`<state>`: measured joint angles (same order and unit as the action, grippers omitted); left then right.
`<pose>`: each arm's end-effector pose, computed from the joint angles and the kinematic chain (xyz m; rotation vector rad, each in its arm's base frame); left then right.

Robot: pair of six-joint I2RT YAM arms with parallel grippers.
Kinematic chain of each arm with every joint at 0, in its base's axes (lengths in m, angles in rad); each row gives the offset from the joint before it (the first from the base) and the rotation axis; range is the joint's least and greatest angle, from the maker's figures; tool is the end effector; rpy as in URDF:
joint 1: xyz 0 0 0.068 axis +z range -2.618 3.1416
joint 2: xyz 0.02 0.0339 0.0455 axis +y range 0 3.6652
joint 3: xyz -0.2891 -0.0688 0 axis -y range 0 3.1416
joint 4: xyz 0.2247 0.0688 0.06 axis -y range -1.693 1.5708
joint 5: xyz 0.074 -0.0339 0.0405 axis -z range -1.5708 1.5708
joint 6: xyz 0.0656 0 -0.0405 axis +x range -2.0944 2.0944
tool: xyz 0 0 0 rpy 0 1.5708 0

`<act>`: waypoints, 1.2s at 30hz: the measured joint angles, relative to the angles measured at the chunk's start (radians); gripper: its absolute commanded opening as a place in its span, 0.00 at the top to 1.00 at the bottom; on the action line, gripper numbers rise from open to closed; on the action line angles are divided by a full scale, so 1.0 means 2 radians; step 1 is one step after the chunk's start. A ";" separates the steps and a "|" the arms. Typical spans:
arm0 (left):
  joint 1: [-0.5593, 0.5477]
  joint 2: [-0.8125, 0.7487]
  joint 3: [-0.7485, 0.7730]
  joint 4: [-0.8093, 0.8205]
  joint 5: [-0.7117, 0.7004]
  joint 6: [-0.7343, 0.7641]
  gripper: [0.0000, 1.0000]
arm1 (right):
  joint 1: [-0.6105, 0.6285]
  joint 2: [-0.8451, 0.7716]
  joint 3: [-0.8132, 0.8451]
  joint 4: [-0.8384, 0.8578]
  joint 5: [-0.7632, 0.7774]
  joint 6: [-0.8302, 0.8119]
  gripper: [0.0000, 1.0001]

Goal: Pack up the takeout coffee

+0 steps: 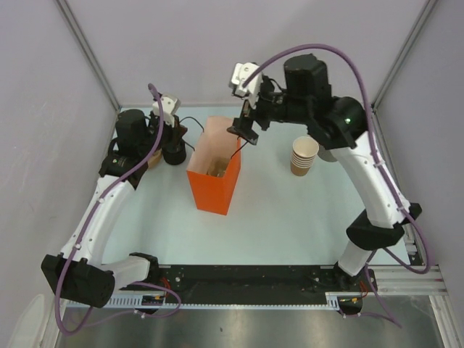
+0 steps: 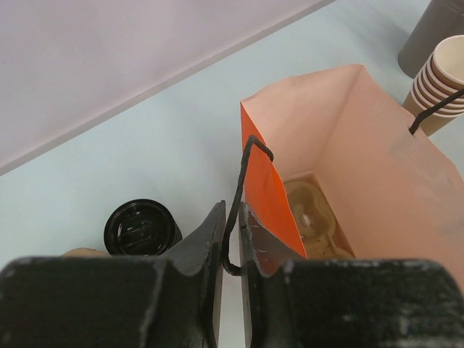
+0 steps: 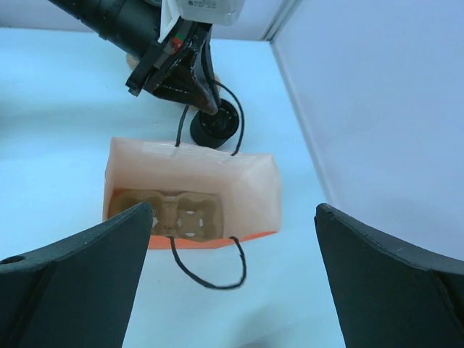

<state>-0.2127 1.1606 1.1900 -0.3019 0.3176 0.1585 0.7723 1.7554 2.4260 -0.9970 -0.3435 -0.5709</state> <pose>0.2487 -0.0747 0.4085 0.5558 1.7561 -0.3303 0.2284 0.2534 0.5408 -1.3596 1.3327 0.4623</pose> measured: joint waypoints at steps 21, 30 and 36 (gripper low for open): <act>0.000 0.008 0.029 -0.028 -0.001 0.004 0.81 | -0.049 -0.071 -0.215 0.021 -0.001 -0.147 0.12; 0.000 0.017 0.032 -0.030 -0.001 0.004 0.86 | -0.047 -0.065 -0.221 0.028 -0.004 -0.176 0.45; 0.000 0.028 0.040 -0.033 -0.003 0.004 0.99 | -0.045 -0.055 -0.222 0.026 -0.016 -0.184 0.78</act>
<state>-0.2127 1.2160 1.2701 -0.3679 0.3122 0.1658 0.6823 1.6451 1.9820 -0.9443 -0.3756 -0.9398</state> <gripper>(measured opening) 0.067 0.335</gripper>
